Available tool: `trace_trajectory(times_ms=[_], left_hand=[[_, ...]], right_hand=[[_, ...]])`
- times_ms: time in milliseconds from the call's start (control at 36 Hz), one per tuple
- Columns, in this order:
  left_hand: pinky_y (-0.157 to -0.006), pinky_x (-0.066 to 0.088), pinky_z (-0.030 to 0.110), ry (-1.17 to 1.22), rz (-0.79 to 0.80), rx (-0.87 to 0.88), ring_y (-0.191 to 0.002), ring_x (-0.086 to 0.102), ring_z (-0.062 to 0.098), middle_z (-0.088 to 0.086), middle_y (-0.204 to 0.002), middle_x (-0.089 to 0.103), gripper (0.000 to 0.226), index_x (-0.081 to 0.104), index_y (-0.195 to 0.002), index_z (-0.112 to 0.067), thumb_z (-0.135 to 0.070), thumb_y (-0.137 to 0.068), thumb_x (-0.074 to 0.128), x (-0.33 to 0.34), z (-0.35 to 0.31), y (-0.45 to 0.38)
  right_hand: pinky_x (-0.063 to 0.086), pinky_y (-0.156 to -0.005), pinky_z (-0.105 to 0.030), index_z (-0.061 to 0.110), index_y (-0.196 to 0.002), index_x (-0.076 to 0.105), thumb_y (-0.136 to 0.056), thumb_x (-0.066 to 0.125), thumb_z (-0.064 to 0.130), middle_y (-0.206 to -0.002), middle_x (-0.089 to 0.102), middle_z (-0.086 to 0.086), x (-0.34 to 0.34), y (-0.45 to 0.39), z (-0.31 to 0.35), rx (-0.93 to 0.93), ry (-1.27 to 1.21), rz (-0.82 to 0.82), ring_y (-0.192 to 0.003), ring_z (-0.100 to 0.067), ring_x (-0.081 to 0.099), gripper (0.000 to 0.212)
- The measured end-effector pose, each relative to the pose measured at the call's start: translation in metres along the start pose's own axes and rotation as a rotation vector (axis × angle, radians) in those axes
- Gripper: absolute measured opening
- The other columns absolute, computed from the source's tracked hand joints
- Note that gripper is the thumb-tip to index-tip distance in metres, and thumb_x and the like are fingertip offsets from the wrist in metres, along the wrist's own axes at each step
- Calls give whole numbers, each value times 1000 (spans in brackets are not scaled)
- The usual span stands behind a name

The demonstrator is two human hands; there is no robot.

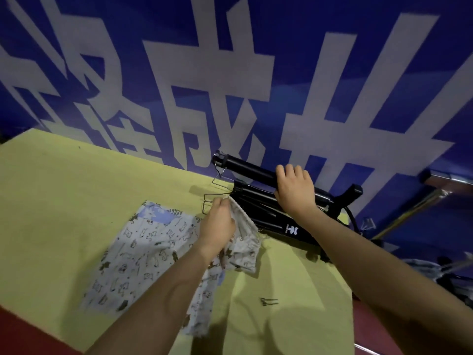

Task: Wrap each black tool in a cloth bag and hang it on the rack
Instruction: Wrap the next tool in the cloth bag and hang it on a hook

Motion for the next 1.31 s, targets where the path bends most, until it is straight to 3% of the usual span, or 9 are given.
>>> trace_trajectory(times_ms=[139,278,472,694,917,1056,1111,1194,1306], left_hand=[[-88,49,42,41,-30,7,-114,53,31,10,-138,40,48,38,-138,-5,-3,-91,45,-19,-5,9],[-92,48,44,110,-69,10,-116,52,29,8,-140,38,50,37,-138,-6,-3,-90,46,-37,-4,20],[-91,49,38,227,-107,60,-123,47,26,2,-153,23,66,19,-149,-9,1,-89,45,-50,-4,31],[-113,23,24,269,5,98,-146,14,18,2,-159,7,85,9,-151,-10,-1,-83,60,-46,6,37],[-100,46,40,350,-6,125,-123,49,27,0,-146,33,76,35,-142,-16,0,-75,67,-46,11,45],[-106,42,46,307,21,140,-136,36,26,-1,-156,21,88,20,-149,-20,6,-76,62,-39,16,50],[-107,40,37,264,12,131,-143,26,21,-3,-159,11,88,15,-151,-18,6,-79,60,-39,21,51],[-90,38,17,218,10,117,-144,21,15,-7,-160,2,90,7,-152,-18,8,-80,56,-39,30,52],[-95,40,25,177,3,102,-144,21,15,-10,-160,-1,87,5,-152,-19,5,-84,55,-43,35,53]], right_hand=[[44,-82,-38,5,-122,42,-86,56,7,-112,56,-14,-29,9,-5,49,-53,-16,-99,-34,55,39],[41,-70,-36,12,-134,34,-87,51,7,-108,60,-11,-62,24,-7,24,-15,-33,-93,-32,60,50],[42,-58,-32,18,-123,40,-84,54,21,-100,62,-5,-83,56,-14,66,-140,-2,-78,-31,63,42],[55,-67,-42,19,-115,42,-81,58,26,-94,65,-5,-67,99,-7,103,-341,66,-80,-30,62,37],[34,-59,-29,17,-120,43,-82,55,25,-106,65,-4,-63,129,9,-12,-236,73,-87,-33,62,40],[44,-62,-34,21,-125,41,-81,54,23,-105,65,-4,-53,136,10,-14,-252,133,-87,-34,63,46],[44,-62,-34,21,-125,41,-80,54,23,-105,65,-4,-49,137,9,-22,-250,142,-87,-33,63,47],[46,-62,-33,22,-125,41,-80,54,23,-102,65,-3,-43,138,7,-38,-231,151,-85,-31,62,47],[42,-57,-29,23,-134,37,-82,52,21,-104,63,-3,-39,138,13,-104,-146,160,-83,-28,62,54]])
Point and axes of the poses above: each hand's wrist, its own y-axis away from the middle knuckle, its own x-axis out of the palm, z = x × y, the point moved 6 cm from there along -y, towards the middle knuckle
